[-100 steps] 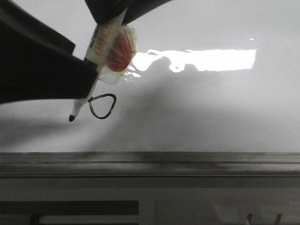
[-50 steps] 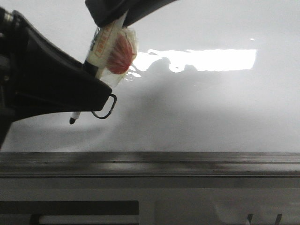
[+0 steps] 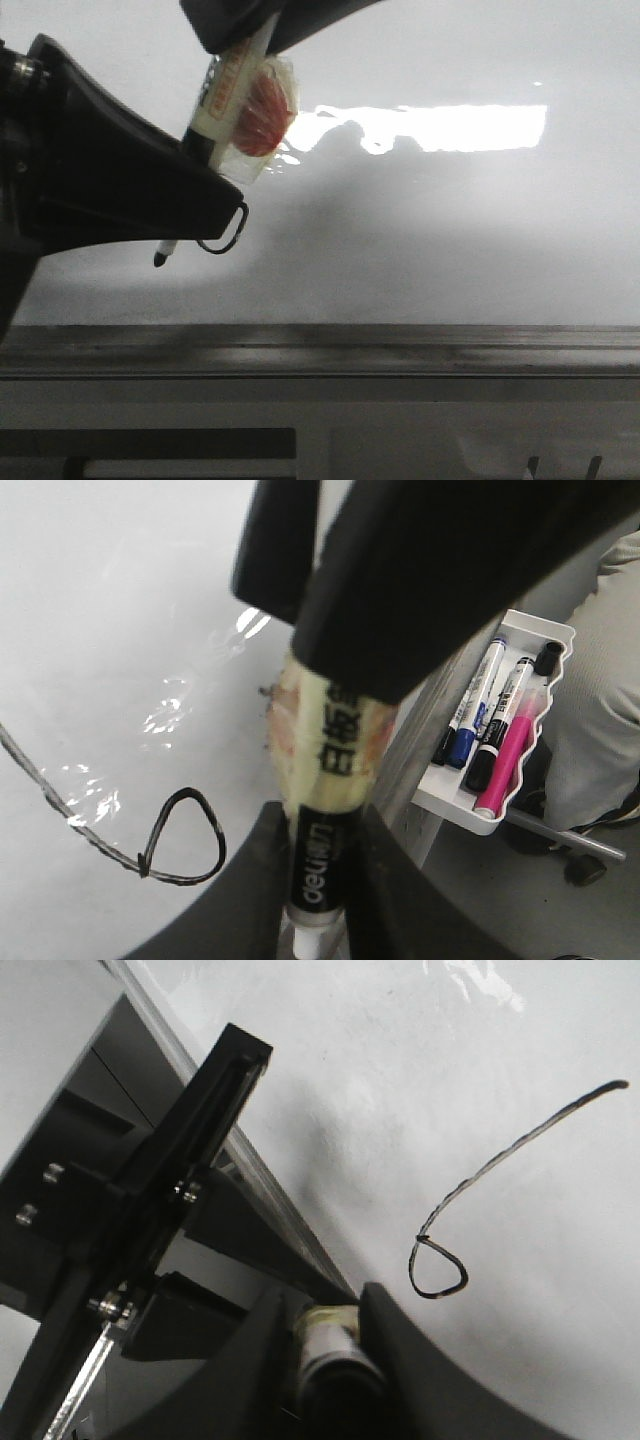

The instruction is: Write number 6 on whiteboard

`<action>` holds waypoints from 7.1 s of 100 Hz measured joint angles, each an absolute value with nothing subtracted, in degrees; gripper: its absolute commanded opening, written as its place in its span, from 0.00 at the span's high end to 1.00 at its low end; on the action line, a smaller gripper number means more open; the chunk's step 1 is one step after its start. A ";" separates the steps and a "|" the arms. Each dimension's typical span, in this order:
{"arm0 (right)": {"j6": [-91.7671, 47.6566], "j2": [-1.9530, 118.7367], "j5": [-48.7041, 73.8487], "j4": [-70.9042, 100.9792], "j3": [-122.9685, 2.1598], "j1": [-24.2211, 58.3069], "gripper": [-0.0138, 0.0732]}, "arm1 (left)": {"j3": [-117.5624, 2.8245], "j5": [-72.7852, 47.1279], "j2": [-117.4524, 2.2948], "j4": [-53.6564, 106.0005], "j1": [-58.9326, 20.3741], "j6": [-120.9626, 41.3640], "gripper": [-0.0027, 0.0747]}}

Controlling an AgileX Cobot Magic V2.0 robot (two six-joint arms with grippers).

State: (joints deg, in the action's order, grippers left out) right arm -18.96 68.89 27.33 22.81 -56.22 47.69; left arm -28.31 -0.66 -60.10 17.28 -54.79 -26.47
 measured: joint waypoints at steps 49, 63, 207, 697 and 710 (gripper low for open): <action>-19.19 65.36 25.43 22.81 -56.22 44.64 0.34 | -28.31 -11.71 -54.53 46.92 -36.09 -24.66 0.99; -19.19 65.36 25.43 22.81 -56.22 44.64 0.34 | -28.31 -18.80 -56.71 49.06 -29.24 -24.56 0.99; -19.19 65.36 25.43 23.26 -56.22 44.52 0.34 | -31.46 -25.94 -59.98 50.30 -26.50 -24.75 0.49; -19.16 8.29 13.35 17.97 -21.27 44.41 0.91 | 0.43 -18.86 0.34 1.16 4.60 -0.55 0.99; -19.16 8.29 13.35 17.97 -21.27 44.41 0.91 | 0.43 -18.86 0.34 1.16 4.60 -0.55 0.99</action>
